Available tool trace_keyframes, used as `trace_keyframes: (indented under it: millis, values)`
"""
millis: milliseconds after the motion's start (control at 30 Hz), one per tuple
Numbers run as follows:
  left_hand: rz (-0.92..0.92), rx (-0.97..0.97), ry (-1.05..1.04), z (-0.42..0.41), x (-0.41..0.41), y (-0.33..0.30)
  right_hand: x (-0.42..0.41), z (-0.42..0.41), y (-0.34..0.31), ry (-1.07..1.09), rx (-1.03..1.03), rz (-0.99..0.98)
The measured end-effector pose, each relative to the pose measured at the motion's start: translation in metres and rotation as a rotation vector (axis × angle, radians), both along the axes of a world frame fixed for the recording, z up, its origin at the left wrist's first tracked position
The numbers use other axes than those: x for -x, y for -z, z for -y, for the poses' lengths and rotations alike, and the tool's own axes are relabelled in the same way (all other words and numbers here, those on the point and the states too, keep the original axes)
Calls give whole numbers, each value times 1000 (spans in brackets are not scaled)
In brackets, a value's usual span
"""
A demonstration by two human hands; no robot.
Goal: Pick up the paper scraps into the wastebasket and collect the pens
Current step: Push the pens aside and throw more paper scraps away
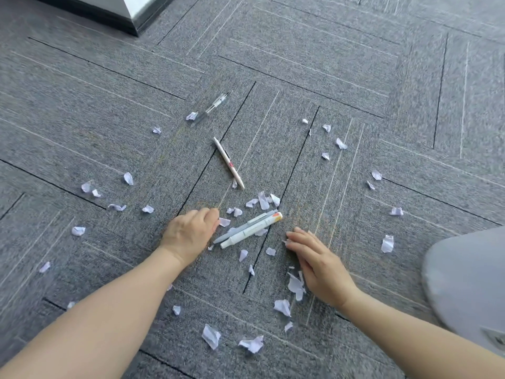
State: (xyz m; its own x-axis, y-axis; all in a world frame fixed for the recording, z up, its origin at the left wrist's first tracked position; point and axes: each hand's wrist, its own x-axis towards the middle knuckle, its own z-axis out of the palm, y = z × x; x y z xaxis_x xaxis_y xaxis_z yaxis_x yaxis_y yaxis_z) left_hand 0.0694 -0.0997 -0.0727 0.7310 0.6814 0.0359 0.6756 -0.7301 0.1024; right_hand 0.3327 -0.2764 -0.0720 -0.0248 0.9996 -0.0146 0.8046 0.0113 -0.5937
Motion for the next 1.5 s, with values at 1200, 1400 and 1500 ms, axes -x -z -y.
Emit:
trace_keyframes:
  millis: [1200, 1400, 1500]
  values:
    - [1054, 574, -21, 100, -259, -218, -67, -6, -243, 869, -521, -126]
    - [1033, 783, 306, 180, -372, -278, -148, 91, -285, 1207, -464, -59]
    - [757, 745, 449, 205, -405, -265, -174, 130, -275, 1353, -253, -110]
